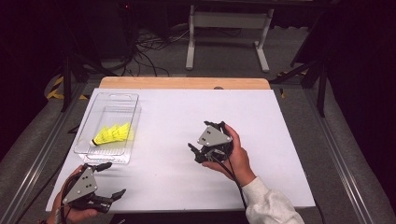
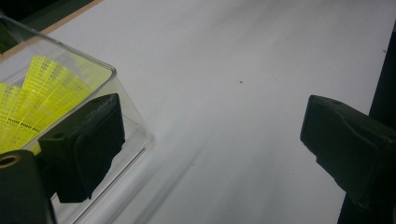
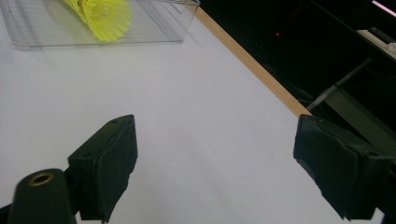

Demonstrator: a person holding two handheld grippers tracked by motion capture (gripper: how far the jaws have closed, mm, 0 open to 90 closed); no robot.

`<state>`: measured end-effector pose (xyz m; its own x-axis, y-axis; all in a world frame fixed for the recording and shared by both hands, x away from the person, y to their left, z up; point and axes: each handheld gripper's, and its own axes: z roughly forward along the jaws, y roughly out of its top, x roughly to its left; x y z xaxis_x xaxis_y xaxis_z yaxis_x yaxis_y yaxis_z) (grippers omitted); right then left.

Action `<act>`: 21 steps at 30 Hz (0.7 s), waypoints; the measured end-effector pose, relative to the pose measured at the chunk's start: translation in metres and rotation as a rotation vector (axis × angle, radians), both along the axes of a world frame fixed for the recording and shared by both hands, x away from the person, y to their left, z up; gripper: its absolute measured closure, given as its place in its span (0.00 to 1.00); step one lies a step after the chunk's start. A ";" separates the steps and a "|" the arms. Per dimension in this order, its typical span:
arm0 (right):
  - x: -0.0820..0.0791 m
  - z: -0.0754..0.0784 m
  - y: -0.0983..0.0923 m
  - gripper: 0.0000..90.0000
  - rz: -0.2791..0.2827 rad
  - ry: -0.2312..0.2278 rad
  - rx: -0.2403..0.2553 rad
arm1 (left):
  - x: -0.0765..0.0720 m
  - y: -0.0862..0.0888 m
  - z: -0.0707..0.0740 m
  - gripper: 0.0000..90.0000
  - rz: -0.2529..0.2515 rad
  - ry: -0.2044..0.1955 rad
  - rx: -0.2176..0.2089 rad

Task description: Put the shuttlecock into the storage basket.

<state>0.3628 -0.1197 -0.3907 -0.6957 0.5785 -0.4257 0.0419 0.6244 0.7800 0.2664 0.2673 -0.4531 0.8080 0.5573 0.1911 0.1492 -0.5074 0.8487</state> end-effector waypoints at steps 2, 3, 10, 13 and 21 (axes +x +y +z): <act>-0.002 -0.001 -0.004 0.16 -0.004 0.001 0.005 | 0.000 0.000 0.000 0.08 -0.001 0.001 -0.001; -0.002 -0.002 -0.006 0.16 -0.002 0.005 0.010 | 0.000 0.000 0.000 0.08 0.000 0.001 -0.001; -0.008 -0.005 -0.020 0.16 -0.017 -0.003 0.001 | 0.000 -0.001 0.000 0.08 -0.003 0.002 -0.001; -0.011 -0.007 -0.027 0.15 -0.014 -0.001 -0.005 | 0.000 -0.001 0.000 0.08 -0.003 0.000 0.000; -0.021 -0.014 -0.040 0.15 -0.015 -0.007 -0.040 | 0.000 -0.001 0.000 0.08 -0.004 -0.002 0.003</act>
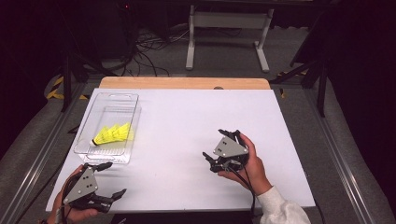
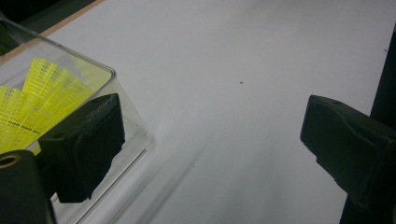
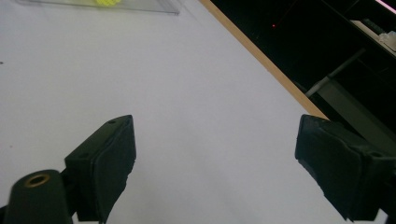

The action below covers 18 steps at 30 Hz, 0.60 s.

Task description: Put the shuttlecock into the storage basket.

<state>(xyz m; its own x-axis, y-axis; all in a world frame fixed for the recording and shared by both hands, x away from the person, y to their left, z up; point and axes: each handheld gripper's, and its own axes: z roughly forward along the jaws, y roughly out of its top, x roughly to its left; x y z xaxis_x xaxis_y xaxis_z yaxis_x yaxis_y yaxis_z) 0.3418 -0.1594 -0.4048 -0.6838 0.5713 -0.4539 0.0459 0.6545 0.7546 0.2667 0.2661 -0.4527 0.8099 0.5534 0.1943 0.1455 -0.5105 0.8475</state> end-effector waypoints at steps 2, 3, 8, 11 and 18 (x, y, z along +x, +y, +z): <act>-0.002 -0.003 -0.004 0.15 0.005 0.002 -0.004 | 0.000 0.000 0.000 0.08 0.001 0.001 -0.001; -0.003 -0.004 -0.005 0.15 0.002 0.002 -0.009 | 0.000 0.000 0.000 0.08 0.001 0.001 -0.001; -0.009 -0.010 -0.015 0.15 -0.006 0.007 -0.013 | 0.001 -0.001 0.000 0.08 0.000 0.000 0.000; -0.012 -0.013 -0.021 0.15 -0.013 0.012 -0.011 | 0.001 -0.001 0.000 0.08 0.001 -0.001 0.000; -0.018 -0.020 -0.036 0.15 -0.036 0.020 0.002 | 0.001 -0.001 -0.001 0.08 0.004 0.002 -0.002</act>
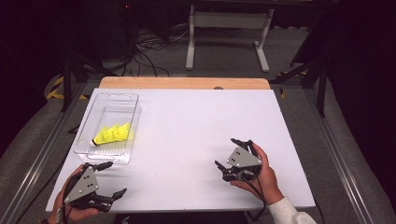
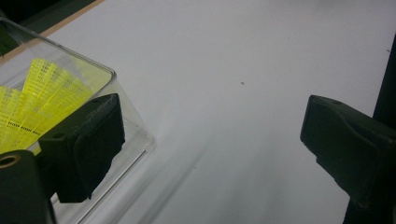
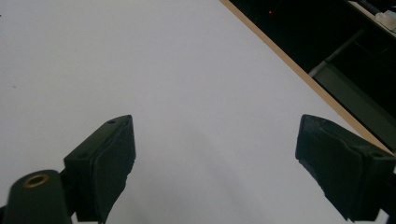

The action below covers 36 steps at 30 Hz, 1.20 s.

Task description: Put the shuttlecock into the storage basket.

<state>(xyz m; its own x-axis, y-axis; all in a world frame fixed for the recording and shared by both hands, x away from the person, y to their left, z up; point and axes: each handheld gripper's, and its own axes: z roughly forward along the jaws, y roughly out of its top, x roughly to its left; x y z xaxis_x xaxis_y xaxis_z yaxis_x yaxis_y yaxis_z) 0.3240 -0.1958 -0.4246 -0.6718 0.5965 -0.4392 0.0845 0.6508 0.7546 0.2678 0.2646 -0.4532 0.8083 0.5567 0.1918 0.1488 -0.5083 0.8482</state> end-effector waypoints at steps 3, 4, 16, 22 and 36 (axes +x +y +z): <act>-0.002 -0.002 -0.007 0.14 -0.010 0.006 0.014 | 0.000 0.000 0.000 0.08 0.001 0.001 -0.002; -0.002 -0.003 -0.009 0.14 -0.011 0.010 0.018 | 0.000 0.000 0.000 0.08 0.001 0.001 -0.003; -0.010 -0.011 -0.032 0.14 -0.043 0.016 0.060 | 0.002 -0.001 0.000 0.08 0.009 0.004 -0.004; -0.015 -0.016 -0.046 0.13 -0.063 0.027 0.078 | 0.004 0.000 0.000 0.08 0.019 -0.004 -0.004; -0.022 -0.030 -0.058 0.13 -0.074 0.071 0.107 | 0.005 0.001 0.002 0.08 0.037 -0.015 -0.015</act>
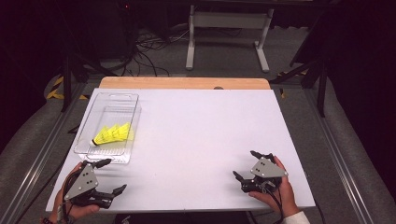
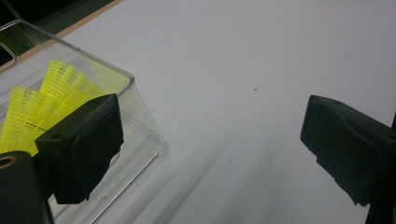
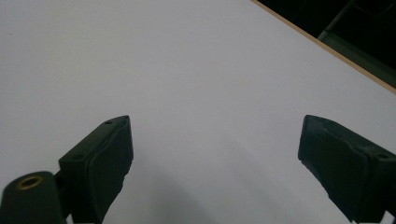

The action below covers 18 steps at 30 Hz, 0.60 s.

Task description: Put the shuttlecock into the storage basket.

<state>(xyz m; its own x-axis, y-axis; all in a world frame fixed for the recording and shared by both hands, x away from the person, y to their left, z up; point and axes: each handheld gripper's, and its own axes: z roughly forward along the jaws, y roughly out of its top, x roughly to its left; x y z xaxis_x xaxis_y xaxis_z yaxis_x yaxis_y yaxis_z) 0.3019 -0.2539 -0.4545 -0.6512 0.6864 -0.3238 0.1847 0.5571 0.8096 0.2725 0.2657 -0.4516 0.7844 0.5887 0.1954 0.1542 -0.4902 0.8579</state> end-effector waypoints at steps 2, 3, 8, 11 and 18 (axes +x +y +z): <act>0.000 0.000 0.000 0.13 0.003 -0.003 0.002 | -0.001 0.000 0.000 0.08 0.000 -0.003 0.003; 0.000 0.001 0.001 0.13 0.006 -0.010 0.009 | -0.001 -0.001 0.000 0.08 0.001 0.000 0.003; -0.002 0.002 0.003 0.13 0.011 -0.021 0.003 | -0.001 -0.001 0.000 0.07 -0.007 -0.010 0.003; -0.003 0.003 0.003 0.13 0.007 -0.029 0.007 | -0.001 -0.001 0.000 0.07 -0.012 -0.010 0.004; -0.005 0.005 0.003 0.13 -0.003 -0.039 0.005 | -0.003 -0.001 0.001 0.07 -0.019 -0.014 0.003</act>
<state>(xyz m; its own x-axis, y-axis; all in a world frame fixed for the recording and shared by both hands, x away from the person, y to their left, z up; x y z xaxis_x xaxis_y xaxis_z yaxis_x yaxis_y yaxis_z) 0.2969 -0.2505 -0.4497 -0.6357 0.6902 -0.3456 0.1545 0.5524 0.8191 0.2695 0.2652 -0.4511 0.7929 0.5728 0.2080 0.1329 -0.4956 0.8583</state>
